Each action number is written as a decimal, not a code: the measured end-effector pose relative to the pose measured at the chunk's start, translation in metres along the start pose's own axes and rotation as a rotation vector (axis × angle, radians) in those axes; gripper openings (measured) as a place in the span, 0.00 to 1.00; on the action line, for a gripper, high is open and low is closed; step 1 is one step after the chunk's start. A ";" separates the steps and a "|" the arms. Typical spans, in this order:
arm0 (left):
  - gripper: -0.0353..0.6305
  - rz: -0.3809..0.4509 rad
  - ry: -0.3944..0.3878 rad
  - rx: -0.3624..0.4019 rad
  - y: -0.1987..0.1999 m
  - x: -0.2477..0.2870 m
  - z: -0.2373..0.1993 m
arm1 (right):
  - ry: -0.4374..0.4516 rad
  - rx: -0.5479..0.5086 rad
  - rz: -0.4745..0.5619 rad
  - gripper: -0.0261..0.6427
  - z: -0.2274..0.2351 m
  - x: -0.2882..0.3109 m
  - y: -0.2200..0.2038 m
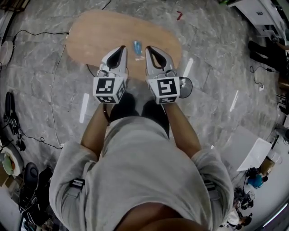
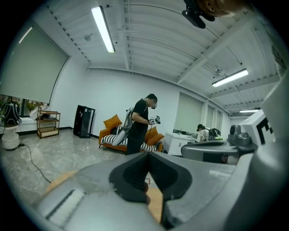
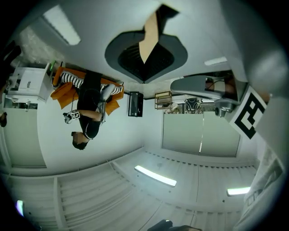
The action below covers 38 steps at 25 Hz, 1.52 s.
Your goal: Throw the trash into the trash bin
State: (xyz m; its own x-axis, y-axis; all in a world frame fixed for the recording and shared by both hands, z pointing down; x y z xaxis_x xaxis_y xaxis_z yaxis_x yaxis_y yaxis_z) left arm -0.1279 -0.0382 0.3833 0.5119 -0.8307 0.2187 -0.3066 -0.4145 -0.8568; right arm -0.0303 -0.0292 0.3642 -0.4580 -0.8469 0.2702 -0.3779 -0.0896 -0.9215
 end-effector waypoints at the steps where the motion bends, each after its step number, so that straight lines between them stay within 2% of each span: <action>1: 0.08 -0.002 -0.003 -0.006 0.001 -0.001 -0.007 | 0.000 0.002 -0.011 0.05 -0.005 0.004 -0.001; 4: 0.08 -0.010 -0.004 -0.031 -0.002 0.000 -0.017 | 0.010 -0.002 -0.031 0.05 -0.012 0.011 -0.002; 10: 0.08 -0.022 -0.017 -0.052 -0.009 0.021 -0.013 | 0.019 0.000 -0.039 0.05 0.004 0.026 -0.007; 14: 0.08 -0.033 0.008 -0.054 -0.016 0.045 -0.021 | 0.043 0.028 -0.035 0.05 0.016 0.047 -0.021; 18: 0.08 -0.089 0.042 -0.048 -0.026 0.069 -0.045 | 0.067 0.077 -0.031 0.05 0.016 0.079 -0.038; 22: 0.08 -0.110 0.045 -0.039 -0.024 0.104 -0.030 | 0.081 0.115 -0.033 0.05 0.042 0.085 -0.057; 26: 0.08 -0.108 0.063 -0.043 -0.026 0.119 -0.041 | 0.105 0.110 -0.053 0.05 0.044 0.098 -0.068; 31: 0.08 -0.124 0.058 -0.066 -0.053 0.146 -0.061 | 0.103 0.108 -0.116 0.05 0.055 0.123 -0.112; 38: 0.08 -0.239 0.121 -0.118 -0.137 0.162 -0.123 | 0.140 0.139 -0.245 0.05 0.024 0.149 -0.211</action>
State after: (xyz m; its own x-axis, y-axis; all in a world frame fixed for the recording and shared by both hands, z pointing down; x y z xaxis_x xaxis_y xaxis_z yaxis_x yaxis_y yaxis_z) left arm -0.1017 -0.1620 0.5940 0.4834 -0.7399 0.4678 -0.2840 -0.6380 -0.7157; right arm 0.0005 -0.1496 0.5922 -0.4766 -0.7121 0.5155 -0.3815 -0.3608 -0.8510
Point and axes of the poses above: the fingertips, and each gripper's own axes: x forward along the fingers, z to its right, y out of its top, the point moved 2 cm from there along -x, backward along the fingers, and after that the axes turned 15 degrees about -x, right-handed, at the moved point
